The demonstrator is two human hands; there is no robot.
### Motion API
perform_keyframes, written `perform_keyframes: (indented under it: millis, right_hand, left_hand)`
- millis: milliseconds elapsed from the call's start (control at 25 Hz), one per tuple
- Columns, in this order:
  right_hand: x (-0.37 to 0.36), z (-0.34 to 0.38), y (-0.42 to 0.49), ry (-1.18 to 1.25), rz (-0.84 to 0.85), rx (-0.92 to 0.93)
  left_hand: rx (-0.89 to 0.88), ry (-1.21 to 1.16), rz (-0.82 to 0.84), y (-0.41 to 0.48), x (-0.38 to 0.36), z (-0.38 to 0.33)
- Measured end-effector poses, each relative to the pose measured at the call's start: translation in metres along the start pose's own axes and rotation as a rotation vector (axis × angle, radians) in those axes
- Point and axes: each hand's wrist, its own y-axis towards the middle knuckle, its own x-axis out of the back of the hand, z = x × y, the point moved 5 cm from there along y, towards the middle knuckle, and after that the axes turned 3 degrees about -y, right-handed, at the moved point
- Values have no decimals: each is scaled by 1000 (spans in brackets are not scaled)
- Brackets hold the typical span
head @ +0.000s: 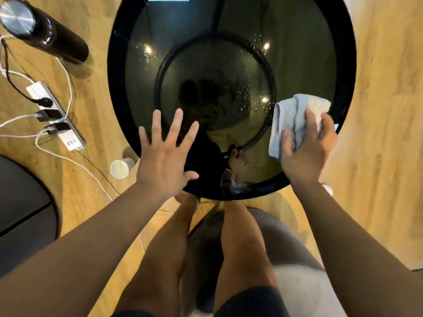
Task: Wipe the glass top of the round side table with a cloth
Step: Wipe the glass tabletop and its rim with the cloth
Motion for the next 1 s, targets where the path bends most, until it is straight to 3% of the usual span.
perform_keyframes:
  millis: [120,320,440,520,640,800,920,1000]
  right_hand:
    - [-21,41,-44,17,-23,26]
    - [-63,138,-158,2,203,445]
    - [-61,132,-135,-46,210,752]
    - [-45,104,-101,-96,185,795]
    - [-12,43,-32,-248,113,656]
    - [33,-26,70,-345,18,210]
    - [32,-16,64,-196,-64,-34]
    - [16,17,12,-61,-77,-49]
  left_hand:
    - [-7,7,10,0,2,0]
    - [-96,-132,-9,-10,6,16]
    - [-133,-200,-15,-17,7,27]
    - [-128,-191,-6,-17,6,31]
    - [-123,-197,2,-17,3,30]
    - [-144,-256,-20,-17,-1,31]
    - [-127,-391,-135,-17,3,29]
    - [-62,-524,-260,-17,6,28]
